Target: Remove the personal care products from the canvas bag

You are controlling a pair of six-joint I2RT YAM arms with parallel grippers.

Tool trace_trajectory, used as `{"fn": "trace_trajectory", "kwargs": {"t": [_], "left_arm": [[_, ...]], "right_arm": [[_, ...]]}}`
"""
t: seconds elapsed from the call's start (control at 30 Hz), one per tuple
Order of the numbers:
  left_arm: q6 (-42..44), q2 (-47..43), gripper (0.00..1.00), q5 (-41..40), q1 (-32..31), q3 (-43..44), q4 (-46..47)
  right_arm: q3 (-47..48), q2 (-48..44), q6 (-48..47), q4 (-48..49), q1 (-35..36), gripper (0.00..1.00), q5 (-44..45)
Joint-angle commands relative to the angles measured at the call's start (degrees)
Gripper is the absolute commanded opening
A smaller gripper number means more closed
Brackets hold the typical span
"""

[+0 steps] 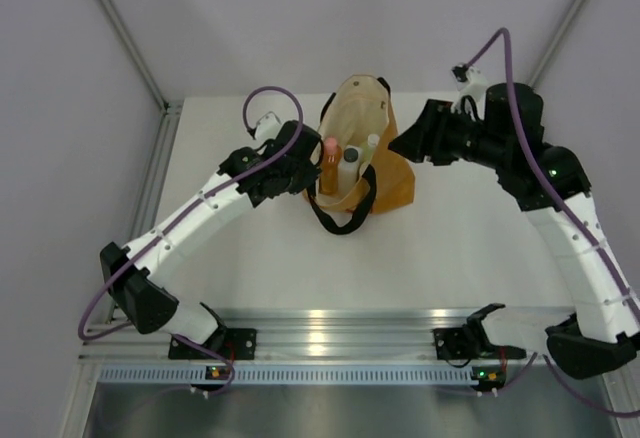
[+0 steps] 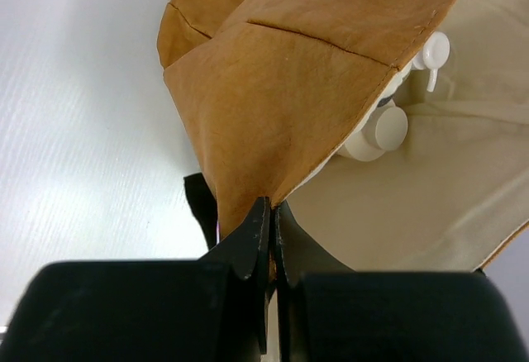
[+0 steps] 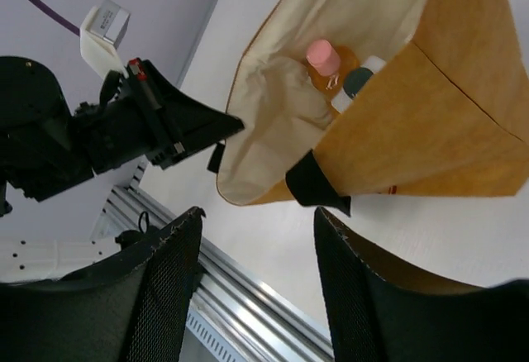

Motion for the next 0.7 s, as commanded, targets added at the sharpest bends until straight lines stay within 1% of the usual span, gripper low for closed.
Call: {"fn": "trace_trajectory", "kwargs": {"t": [0.0,0.07,0.1,0.17,0.2,0.27,0.3,0.47,0.53,0.67], "left_arm": [[-4.8,-1.7,0.0,-2.3,-0.3,-1.0,-1.6],[-5.9,-1.6,0.0,-2.4,-0.3,-0.7,-1.7],[-6.9,-1.7,0.0,-2.5,-0.3,-0.5,-1.8],[-9.3,-2.4,0.0,-2.7,-0.3,-1.5,-1.8],[-12.2,-3.6,0.0,-3.0,-0.3,-2.1,-1.8],[-14.8,-4.6,0.0,-3.8,-0.3,-3.3,-1.8],[-16.3,-5.1,0.0,-5.0,-0.3,-4.0,-1.8],[-18.4,-6.7,0.0,-8.4,-0.2,-4.6,-1.8],[-19.0,-6.7,0.0,-8.9,-0.1,-4.6,-1.8],[-18.6,-5.3,0.0,-8.2,0.0,-3.6,-1.8]], "right_arm": [[6.9,6.3,2.8,9.1,6.2,0.54,2.0],[9.7,9.5,2.7,9.4,8.7,0.53,4.5],[12.3,12.7,2.2,9.4,11.3,0.52,8.0],[14.2,17.0,2.0,9.4,14.4,0.51,11.8],[15.7,18.2,2.0,9.4,15.2,0.5,15.7],[16.8,20.4,1.6,9.4,16.5,0.5,20.1],[17.3,22.2,1.6,9.3,17.6,0.5,23.8],[17.0,25.6,1.4,9.4,19.9,0.48,34.6],[16.8,26.5,1.0,9.4,20.4,0.48,36.6],[17.6,30.5,-0.6,9.3,20.6,0.48,37.2]]}}
